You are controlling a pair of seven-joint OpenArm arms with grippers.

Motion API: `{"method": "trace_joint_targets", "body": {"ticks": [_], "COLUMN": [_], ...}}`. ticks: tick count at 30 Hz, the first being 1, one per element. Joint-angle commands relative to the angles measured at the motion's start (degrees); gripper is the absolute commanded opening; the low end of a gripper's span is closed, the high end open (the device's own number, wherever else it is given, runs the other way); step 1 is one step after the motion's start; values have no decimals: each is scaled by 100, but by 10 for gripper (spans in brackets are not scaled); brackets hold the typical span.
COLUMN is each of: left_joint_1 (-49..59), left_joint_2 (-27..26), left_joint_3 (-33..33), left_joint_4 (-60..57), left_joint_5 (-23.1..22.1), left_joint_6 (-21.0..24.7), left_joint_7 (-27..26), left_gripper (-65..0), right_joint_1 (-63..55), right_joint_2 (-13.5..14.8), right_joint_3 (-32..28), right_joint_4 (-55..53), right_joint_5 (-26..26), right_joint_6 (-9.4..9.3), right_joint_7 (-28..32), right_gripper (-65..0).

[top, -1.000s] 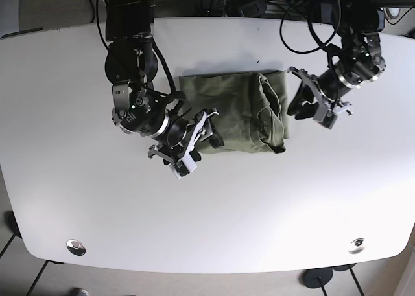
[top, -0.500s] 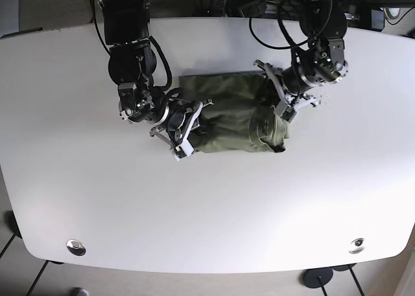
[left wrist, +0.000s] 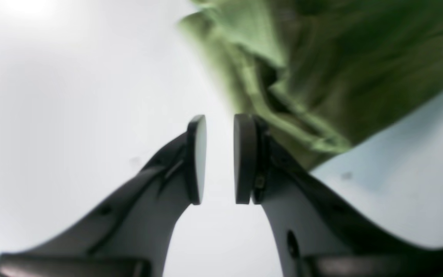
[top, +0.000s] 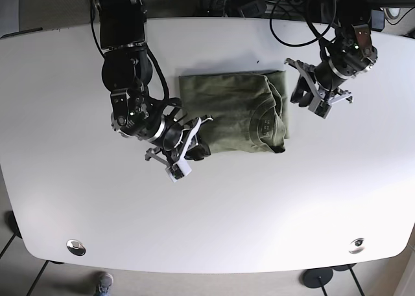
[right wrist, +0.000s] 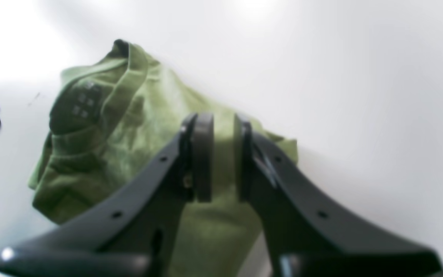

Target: Fold the T-shirt properly

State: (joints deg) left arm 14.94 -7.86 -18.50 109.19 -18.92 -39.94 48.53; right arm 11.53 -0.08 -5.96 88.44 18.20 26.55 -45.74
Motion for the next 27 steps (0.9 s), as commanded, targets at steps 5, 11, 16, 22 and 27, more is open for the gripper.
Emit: {"method": "trace_joint_targets", "body": {"ticks": [5,11,16,22,27], "left_joint_1": [365,198,-742,-2659,-3626], "left_joint_2": [184,245,-71,-309,-441], "left_joint_3": [826,791,624,764,1204], "left_joint_4": [110,-813,-1859,-4101,-5182], "left_joint_5": [-64,-56,-64,-38,-47], "left_joint_6": [-6,-6,-6,-6,-6], "left_joint_7": [-137,-198,-401,-875,-1412], "left_gripper": [-544,-544,-544,-543,-543], "right_joint_1": [1199,1629,1181,267,-445], "right_joint_2": [3,548,786,1041,1146], "right_joint_3": [2,-1343,-1352,-1352,-1352], "right_joint_4": [-1675,-3152,-3020,-1956,-1095], "right_joint_5": [66,128,128,128,128], "right_joint_6": [5,5,5,-4,-39], "right_joint_7": [446,1958,2099,2081,1941], "right_gripper": [-568,-569,-571,-571,-571]}}
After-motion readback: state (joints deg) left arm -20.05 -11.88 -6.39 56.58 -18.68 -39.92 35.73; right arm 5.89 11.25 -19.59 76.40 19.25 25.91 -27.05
